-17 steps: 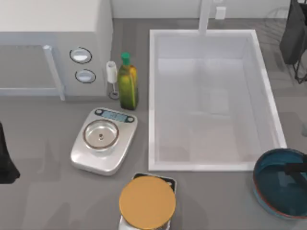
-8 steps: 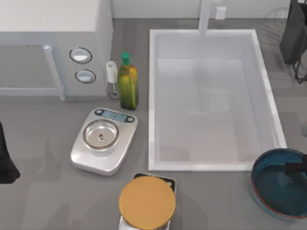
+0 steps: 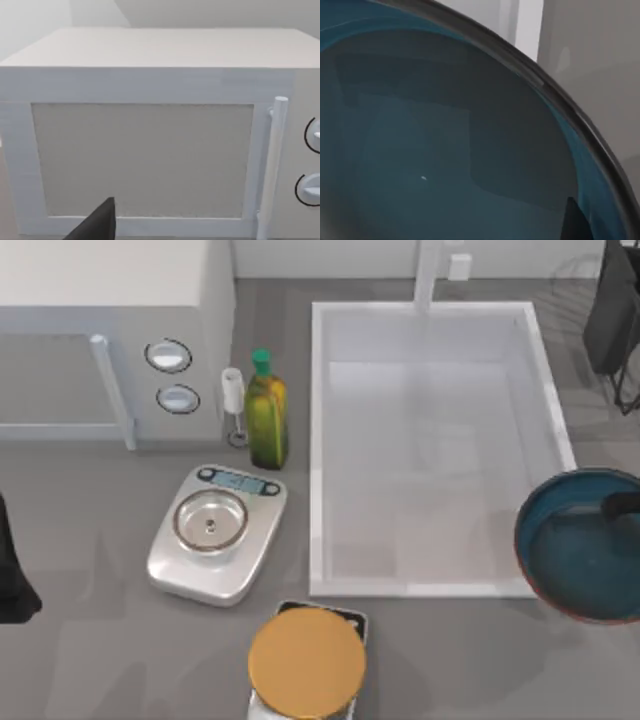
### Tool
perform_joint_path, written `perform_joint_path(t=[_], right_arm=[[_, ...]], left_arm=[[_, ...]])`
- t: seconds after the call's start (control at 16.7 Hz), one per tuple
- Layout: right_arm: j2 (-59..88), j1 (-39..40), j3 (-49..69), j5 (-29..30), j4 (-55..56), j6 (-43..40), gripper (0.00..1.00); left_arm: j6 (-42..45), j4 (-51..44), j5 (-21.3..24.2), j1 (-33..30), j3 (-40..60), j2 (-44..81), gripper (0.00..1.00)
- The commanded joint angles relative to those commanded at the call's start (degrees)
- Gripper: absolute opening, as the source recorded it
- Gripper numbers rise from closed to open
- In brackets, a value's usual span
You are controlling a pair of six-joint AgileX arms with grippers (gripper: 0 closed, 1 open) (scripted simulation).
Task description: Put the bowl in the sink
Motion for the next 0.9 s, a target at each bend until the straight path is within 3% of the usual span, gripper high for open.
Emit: perform_joint_path(t=[0.42, 0.9], right_arm=[[-2.91, -1.78, 11.61, 1.92, -20.74, 2.94, 0.00], [-3.13, -0.90, 12.26, 2.23, -21.90, 3.14, 0.00]], left_arm=[[0.00, 0.00, 0.00, 0.00, 0.00, 0.00, 1.00], [0.00, 0.00, 0.00, 0.00, 0.00, 0.00, 1.00]])
